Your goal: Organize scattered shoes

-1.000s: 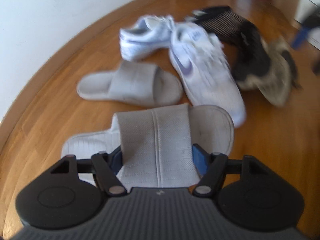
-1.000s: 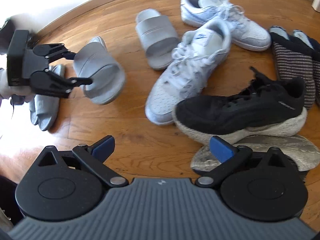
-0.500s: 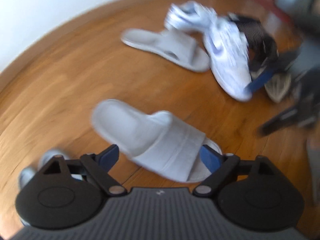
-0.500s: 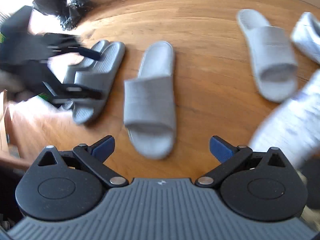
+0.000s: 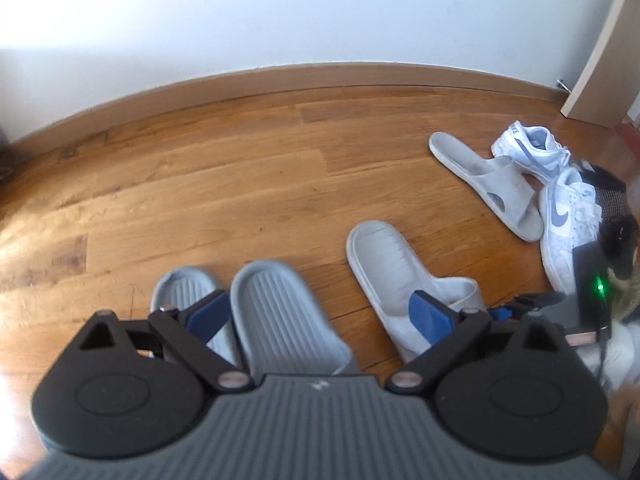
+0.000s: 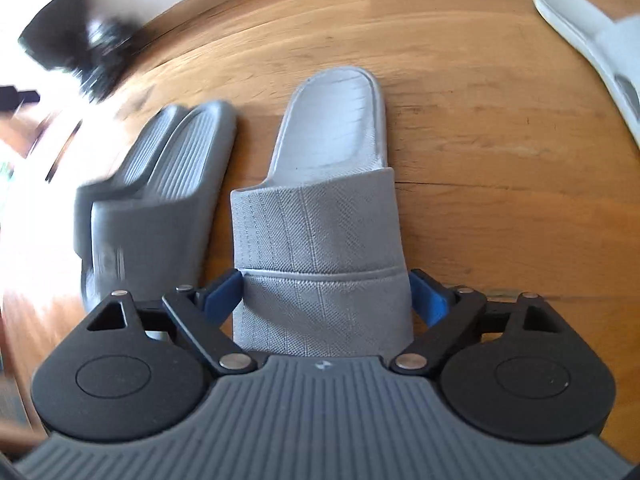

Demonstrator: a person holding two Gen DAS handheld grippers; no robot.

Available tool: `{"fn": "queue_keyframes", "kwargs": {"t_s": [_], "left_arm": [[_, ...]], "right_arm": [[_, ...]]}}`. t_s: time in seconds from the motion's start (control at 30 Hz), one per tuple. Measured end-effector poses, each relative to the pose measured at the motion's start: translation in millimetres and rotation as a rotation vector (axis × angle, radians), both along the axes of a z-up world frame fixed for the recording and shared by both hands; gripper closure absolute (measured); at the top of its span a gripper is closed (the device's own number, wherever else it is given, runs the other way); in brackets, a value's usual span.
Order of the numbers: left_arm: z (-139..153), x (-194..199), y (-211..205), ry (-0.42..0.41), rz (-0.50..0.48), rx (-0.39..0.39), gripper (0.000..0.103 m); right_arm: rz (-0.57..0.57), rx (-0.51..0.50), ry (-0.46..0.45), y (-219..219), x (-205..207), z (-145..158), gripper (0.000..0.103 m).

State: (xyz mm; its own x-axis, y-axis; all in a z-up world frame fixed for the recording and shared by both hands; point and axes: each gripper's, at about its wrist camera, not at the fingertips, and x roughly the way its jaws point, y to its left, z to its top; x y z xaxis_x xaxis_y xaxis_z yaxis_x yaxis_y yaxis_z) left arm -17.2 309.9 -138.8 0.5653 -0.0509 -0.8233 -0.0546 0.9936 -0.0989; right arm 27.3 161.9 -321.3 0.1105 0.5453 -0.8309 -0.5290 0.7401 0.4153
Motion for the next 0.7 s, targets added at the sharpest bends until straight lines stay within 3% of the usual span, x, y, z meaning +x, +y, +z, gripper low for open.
{"fn": "queue_keyframes", "kwargs": {"t_s": [0.1, 0.3, 0.37, 0.43, 0.57, 0.7], "left_arm": [[7, -1, 2, -0.016, -0.022, 0.002, 0.006], [19, 2, -6, -0.072, -0.098, 0.032, 0.006], [20, 11, -17, -0.096, -0.129, 0.024, 0.005], [18, 25, -36, -0.113, -0.194, 0.019, 0.002], [4, 67, -109, -0.131, -0.407, 0.069, 0.001], [-20, 111, -204, -0.206, -0.623, 0.152, 0.001]], "right_arm": [[-0.034, 0.045, 0.084, 27, -7, -3, 0.010], [0.019, 0.083, 0.044, 29, -24, -2, 0.001], [0.026, 0.047, 0.008, -1, -24, 17, 0.000], [0.107, 0.027, -0.015, -32, -25, 34, 0.000], [0.245, -0.104, 0.002, -135, -21, 72, 0.000], [0.125, -0.207, 0.084, -239, -9, 88, 0.000]]}}
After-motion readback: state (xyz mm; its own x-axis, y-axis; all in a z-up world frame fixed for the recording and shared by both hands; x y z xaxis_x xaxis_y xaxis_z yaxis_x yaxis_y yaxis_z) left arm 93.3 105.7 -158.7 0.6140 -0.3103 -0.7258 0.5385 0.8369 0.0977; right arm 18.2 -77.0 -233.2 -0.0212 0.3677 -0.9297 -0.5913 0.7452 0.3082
